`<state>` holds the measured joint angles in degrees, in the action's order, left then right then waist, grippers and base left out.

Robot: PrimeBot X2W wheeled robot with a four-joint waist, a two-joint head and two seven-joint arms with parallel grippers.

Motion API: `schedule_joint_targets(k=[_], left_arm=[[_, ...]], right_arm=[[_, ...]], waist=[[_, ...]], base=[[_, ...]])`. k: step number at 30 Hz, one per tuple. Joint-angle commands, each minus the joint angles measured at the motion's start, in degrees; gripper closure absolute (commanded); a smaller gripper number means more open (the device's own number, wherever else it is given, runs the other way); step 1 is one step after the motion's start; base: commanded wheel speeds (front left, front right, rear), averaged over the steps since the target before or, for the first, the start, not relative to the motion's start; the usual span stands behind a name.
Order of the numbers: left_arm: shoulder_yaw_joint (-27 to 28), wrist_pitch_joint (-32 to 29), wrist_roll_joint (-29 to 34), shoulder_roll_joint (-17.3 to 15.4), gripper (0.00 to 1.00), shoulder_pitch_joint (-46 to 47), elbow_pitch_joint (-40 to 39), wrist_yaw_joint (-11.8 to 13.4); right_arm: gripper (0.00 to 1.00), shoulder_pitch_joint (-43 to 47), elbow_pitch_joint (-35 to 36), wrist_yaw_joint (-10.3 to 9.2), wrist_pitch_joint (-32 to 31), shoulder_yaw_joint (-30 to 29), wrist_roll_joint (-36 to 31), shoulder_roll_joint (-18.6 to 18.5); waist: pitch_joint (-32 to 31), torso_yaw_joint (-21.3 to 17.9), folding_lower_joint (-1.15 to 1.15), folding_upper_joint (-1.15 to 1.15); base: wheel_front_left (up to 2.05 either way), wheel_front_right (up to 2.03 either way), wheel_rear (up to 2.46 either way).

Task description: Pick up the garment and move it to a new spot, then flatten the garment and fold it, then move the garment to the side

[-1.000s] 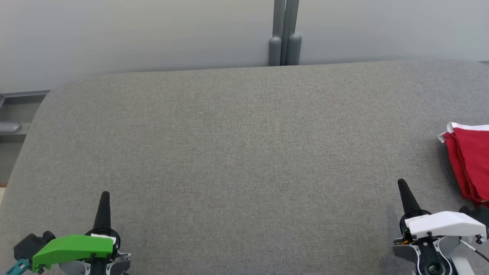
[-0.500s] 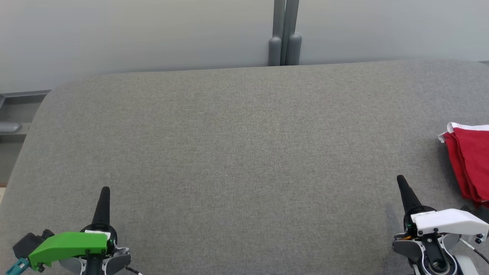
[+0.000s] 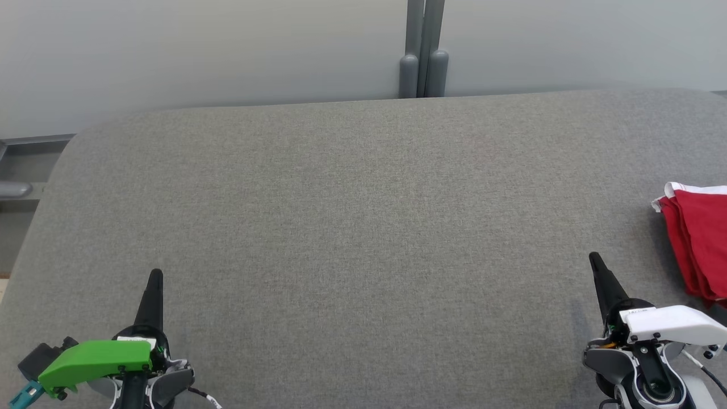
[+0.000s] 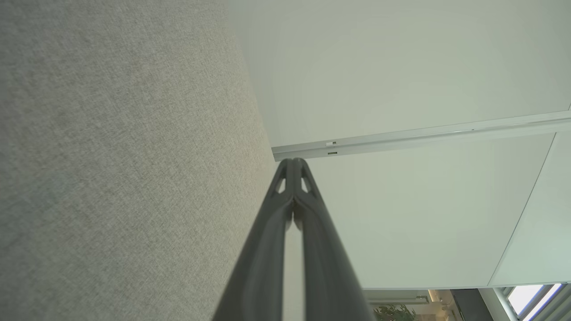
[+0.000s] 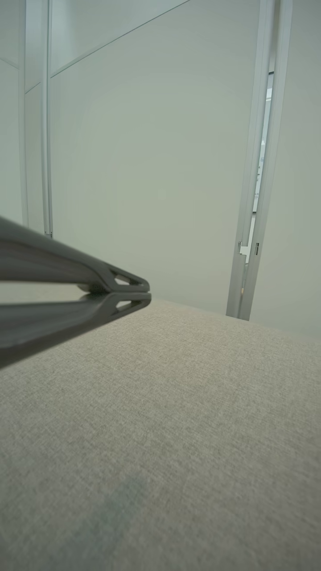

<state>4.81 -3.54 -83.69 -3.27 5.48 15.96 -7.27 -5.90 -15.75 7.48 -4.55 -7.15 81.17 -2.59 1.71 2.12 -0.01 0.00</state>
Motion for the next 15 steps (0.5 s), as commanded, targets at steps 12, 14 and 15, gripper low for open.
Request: schedule_joint_targets(k=[12, 14, 15], left_arm=[[0.7, -1.5, -5.2, 0.2, 1.0, 1.5, -0.8, -0.3], [0.8, -1.7, -5.7, 0.2, 1.0, 1.5, -0.9, -0.3], [0.8, -1.8, -6.0, 0.2, 1.0, 1.6, -1.0, -0.3]], right_arm=[[1.0, -0.8, 0.9, 0.03, -1.5, -0.3, 6.3, -0.4], [1.0, -0.9, 1.0, 0.02, -1.8, -0.3, 7.2, -0.4], [1.0, -0.9, 1.1, 0.02, -1.9, -0.3, 7.7, -0.4]], waist=[[-1.3, -1.9, 0.01, 0.0], [-1.4, -1.9, 0.01, 0.0], [-1.4, -2.0, 0.01, 0.0]], base=[[0.0, 0.0, 0.0], [0.0, 0.0, 0.0], [0.0, 0.0, 0.0]])
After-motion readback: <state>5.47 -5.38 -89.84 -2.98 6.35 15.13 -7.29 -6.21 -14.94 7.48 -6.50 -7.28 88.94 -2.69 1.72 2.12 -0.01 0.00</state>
